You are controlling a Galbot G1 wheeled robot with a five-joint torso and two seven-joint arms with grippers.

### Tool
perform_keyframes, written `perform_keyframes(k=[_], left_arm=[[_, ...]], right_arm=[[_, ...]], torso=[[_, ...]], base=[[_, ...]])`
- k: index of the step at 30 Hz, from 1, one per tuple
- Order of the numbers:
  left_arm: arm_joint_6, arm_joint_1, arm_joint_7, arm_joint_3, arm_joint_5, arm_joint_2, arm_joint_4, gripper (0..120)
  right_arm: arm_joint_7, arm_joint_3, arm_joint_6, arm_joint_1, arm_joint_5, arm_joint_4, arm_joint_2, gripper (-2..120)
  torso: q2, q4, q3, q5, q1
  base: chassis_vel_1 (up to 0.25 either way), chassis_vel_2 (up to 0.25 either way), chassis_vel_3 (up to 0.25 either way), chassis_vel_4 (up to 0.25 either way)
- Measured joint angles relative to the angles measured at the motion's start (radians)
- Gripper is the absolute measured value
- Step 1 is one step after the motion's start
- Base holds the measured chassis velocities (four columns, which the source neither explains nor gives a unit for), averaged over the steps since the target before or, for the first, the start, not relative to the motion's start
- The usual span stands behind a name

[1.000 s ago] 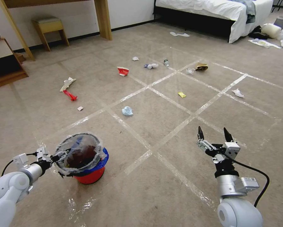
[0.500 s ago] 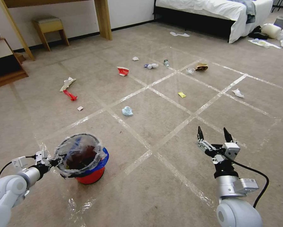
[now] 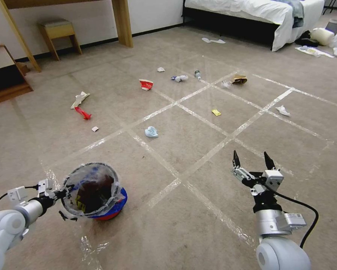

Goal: Pick up the trash bin and place the garbage on the floor into it.

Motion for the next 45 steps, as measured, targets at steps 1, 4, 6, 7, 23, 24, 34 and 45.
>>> perform_keyframes(k=[1,4,6,7,23,24,34,45], left_arm=[[0.0,0.0,0.0,0.0,0.0,0.0,0.0,0],[0.005,0.025,-0.029,-0.04,0.013,-0.047,-0.065,0],[0.014,0.047,-0.048,-0.07,0.017,-0.087,-0.119,0],[0.022,0.073,-0.068,-0.095,0.023,-0.13,-0.183,0],[0.201,0.299,-0.217,-0.145,0.18,-0.257,-0.533,0],[0.202,0.304,-0.223,-0.152,0.19,-0.266,-0.533,0],[0.202,0.311,-0.261,-0.178,0.196,-0.304,-0.519,0],[0.198,0.256,-0.273,-0.194,0.169,-0.321,-0.454,0]], right_arm=[[0.0,0.0,0.0,0.0,0.0,0.0,0.0,100],[0.006,-0.009,-0.004,0.005,0.011,0.0,-0.004,100],[0.01,-0.014,-0.007,0.009,0.021,0.0,-0.009,100],[0.012,-0.017,-0.009,0.011,0.03,0.001,-0.014,100],[0.021,-0.008,0.02,0.004,0.076,0.027,-0.05,100],[0.022,-0.01,0.021,0.008,0.081,0.027,-0.054,100],[0.023,-0.028,0.023,0.04,0.094,0.01,-0.068,100],[0.001,-0.028,0.072,0.063,0.08,-0.021,-0.064,100]], torso=[[0.0,0.0,0.0,0.0,0.0],[0.0,0.0001,0.0,-0.0002,0.0],[0.0,0.0004,0.0,0.0,0.0],[0.0,0.0004,0.0,0.0,0.0],[0.0,0.0003,0.0,0.0001,0.0],[0.0,0.0003,0.0,0.0,0.0],[0.0,0.0004,0.0,-0.0001,0.0],[0.0,0.0003,0.0,-0.0002,0.0]], base=[[0.0,0.0,0.0,0.0],[0.0,0.0,0.0,0.0],[0.0,0.0,0.0,0.0],[0.0,0.0,0.0,0.0],[0.0,0.0,0.0,0.0],[0.0,0.0,0.0,0.0],[0.0,0.0,0.0,0.0],[0.0,0.0,0.0,0.0]])
